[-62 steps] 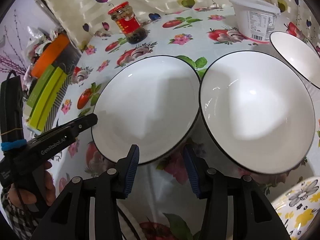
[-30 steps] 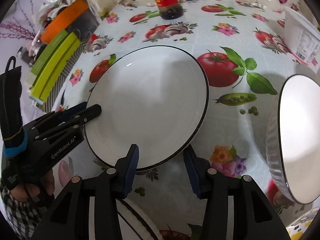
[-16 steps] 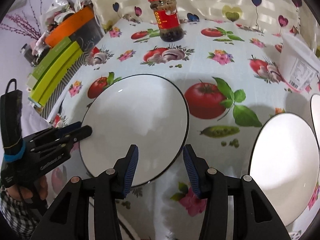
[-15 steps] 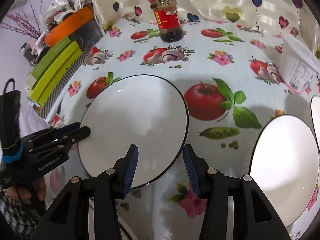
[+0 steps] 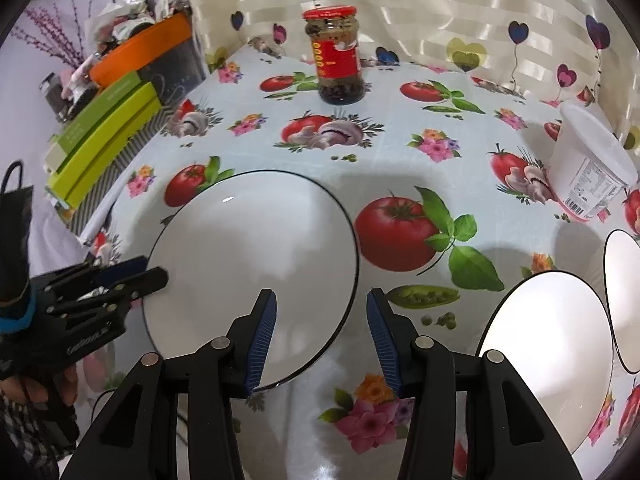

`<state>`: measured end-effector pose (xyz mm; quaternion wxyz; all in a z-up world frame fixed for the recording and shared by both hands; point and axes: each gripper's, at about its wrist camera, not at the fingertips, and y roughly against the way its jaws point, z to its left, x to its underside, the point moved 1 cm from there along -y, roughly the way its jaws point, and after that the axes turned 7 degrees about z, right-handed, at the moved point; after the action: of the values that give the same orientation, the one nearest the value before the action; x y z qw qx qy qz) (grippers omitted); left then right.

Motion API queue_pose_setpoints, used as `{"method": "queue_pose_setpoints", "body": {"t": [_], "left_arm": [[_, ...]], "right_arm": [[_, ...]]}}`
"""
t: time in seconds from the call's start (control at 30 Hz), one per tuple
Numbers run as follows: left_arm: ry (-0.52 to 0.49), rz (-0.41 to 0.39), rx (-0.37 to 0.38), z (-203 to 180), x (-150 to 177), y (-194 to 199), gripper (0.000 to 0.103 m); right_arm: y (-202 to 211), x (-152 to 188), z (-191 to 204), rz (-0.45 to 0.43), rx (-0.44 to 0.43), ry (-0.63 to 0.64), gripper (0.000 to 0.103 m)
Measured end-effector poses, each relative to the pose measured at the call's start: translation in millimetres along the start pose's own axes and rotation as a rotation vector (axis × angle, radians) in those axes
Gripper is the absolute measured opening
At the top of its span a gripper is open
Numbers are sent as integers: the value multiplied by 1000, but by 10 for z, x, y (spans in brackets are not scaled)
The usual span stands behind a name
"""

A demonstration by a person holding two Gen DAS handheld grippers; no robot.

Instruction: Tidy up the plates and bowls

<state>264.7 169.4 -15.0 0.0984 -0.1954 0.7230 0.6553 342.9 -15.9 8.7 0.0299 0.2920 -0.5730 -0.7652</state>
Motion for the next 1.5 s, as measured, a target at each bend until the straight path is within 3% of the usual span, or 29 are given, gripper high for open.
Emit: {"method": "queue_pose_setpoints", "body": {"t": [0.1, 0.23, 0.63, 0.87, 1.13, 1.37, 1.5], "left_arm": [[5, 1, -6, -5, 0, 5, 31], [7, 4, -4, -4, 2, 8, 31], [33, 8, 51, 53, 16, 3, 31], [48, 22, 75, 70, 47, 11, 31], [74, 33, 91, 101, 82, 16, 31], [84, 29, 62, 76, 146, 54, 31], [118, 41, 87, 117, 184, 57, 31]], "right_arm": [[-49, -59, 9, -7, 26, 18, 54], [-118, -150, 80, -39, 81, 110, 55], [-330, -308, -51, -5, 22, 77, 55], [-391, -293, -69, 34, -33, 58, 36], [-435, -224, -62, 70, -25, 34, 26], [-433, -181, -43, 81, -27, 26, 26], [-436, -156, -42, 91, -50, 2, 26]]}}
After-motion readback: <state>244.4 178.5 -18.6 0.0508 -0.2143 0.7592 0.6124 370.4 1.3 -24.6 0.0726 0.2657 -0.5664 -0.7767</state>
